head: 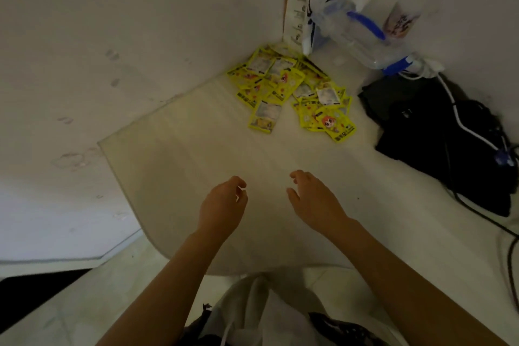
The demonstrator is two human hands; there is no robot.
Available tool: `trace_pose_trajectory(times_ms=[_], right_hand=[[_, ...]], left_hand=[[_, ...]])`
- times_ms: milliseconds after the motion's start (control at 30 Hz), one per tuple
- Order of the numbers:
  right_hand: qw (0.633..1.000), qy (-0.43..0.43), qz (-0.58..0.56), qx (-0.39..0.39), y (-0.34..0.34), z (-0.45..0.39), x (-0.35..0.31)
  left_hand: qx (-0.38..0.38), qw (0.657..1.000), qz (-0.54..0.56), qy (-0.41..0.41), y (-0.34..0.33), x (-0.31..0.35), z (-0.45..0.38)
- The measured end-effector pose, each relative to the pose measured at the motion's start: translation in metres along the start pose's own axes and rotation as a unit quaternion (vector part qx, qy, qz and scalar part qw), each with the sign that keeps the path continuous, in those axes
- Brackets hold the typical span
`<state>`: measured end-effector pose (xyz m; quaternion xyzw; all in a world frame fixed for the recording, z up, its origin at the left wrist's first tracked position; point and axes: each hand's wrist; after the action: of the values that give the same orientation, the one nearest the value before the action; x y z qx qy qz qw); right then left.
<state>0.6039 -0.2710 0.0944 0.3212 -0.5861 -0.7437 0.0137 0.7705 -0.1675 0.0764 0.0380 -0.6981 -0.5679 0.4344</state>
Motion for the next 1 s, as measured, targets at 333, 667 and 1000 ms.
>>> trace_pose_trajectory(times_ms=[333, 667, 1000], right_hand=[[0.998, -0.053, 0.01, 0.018, 0.014, -0.086, 0.013], [0.995, -0.082, 0.054, 0.021, 0.021, -0.174, 0.067], [0.98, -0.189, 0.058, 0.035, 0.021, -0.219, 0.114]], left_hand=[[-0.025, 1.0, -0.001, -0.009, -0.016, 0.01, -0.1], [-0.045, 0.998, -0.03, 0.034, -0.055, 0.036, -0.191], [-0.041, 0.992, -0.079, 0.092, -0.107, 0.057, -0.241]])
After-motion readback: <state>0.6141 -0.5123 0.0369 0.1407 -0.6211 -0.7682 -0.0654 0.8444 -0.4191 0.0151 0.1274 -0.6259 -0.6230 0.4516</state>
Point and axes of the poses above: each hand's wrist, its own z-axis away from the middle knuckle, its own y-axis out of the back of the hand, x = y × z, and after that the axes turned 14 degrees about x, right-handed
